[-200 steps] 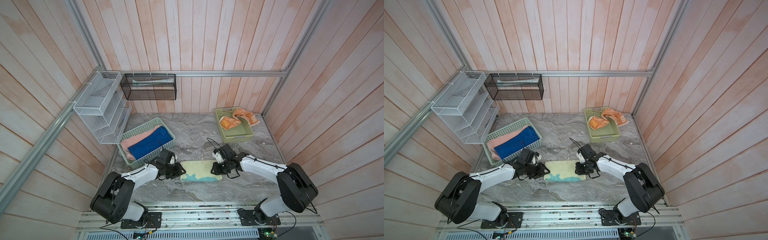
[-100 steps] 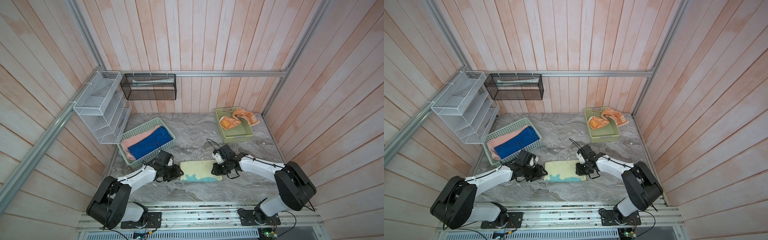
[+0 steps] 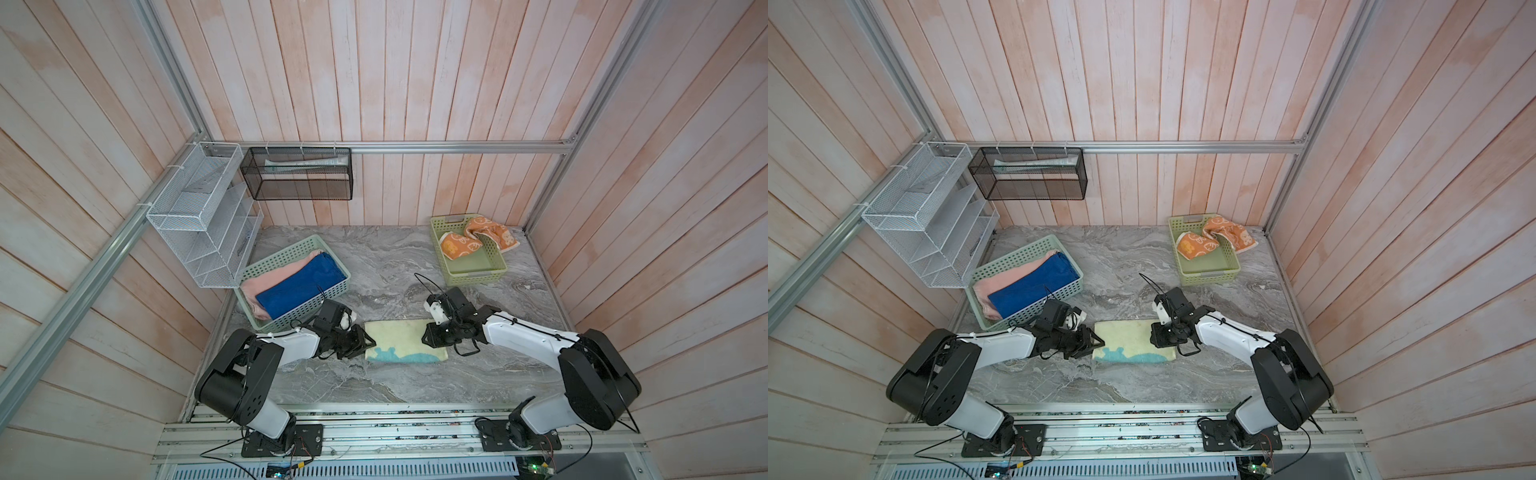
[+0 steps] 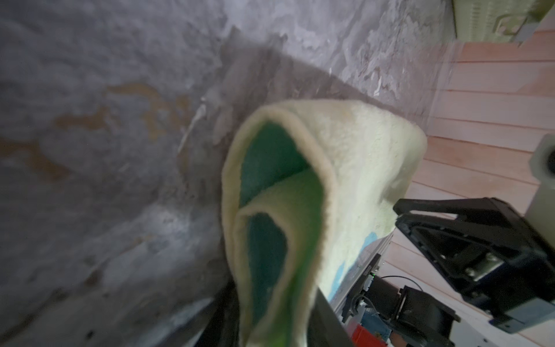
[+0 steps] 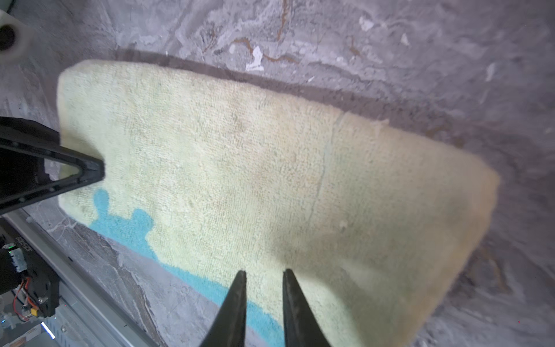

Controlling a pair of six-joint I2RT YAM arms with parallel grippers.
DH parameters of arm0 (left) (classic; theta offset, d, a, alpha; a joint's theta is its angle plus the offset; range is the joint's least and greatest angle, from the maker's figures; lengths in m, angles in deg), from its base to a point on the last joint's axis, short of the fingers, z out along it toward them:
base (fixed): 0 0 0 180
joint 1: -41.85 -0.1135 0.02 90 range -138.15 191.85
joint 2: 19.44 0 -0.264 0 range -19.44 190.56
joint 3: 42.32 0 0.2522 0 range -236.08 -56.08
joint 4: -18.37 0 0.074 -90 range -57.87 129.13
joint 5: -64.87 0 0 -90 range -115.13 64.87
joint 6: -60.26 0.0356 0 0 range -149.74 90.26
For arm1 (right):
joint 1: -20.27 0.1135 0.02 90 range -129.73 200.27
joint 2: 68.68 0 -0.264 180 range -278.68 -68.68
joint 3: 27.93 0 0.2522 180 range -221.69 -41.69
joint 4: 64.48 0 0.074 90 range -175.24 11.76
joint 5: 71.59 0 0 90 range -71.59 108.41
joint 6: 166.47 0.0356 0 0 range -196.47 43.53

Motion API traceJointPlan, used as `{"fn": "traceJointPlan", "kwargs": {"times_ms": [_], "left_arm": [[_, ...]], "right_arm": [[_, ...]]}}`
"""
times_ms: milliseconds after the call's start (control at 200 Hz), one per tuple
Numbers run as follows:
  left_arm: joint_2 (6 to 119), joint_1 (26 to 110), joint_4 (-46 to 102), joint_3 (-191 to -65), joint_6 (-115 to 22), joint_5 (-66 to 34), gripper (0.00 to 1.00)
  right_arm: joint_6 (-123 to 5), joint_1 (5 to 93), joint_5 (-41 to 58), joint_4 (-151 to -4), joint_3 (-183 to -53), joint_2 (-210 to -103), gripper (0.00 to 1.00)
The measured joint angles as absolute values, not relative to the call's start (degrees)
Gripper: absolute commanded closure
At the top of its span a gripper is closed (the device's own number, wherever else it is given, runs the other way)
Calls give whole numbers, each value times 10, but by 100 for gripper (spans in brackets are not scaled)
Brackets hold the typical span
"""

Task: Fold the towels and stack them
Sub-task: 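Carry the folded towel with the left gripper onto the mint basket while the right withdraws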

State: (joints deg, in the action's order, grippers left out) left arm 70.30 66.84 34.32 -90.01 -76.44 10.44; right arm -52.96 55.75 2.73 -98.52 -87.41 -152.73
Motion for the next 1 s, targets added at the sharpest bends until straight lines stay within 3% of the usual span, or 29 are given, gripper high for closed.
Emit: {"fn": "traceJointPlan", "kwargs": {"times_ms": [140,455,1000], "left_arm": [[713,674,375,-923,-755,86,100],[716,669,515,-1097,-690,44,100],[840,537,770,-1582,-547,-17,100]], "right_arm": [[-529,558,69,-972,-859,-1451,76],[-523,540,154,-924,-791,-1314,78],[-530,512,162,-915,-780,-1310,79]]}}
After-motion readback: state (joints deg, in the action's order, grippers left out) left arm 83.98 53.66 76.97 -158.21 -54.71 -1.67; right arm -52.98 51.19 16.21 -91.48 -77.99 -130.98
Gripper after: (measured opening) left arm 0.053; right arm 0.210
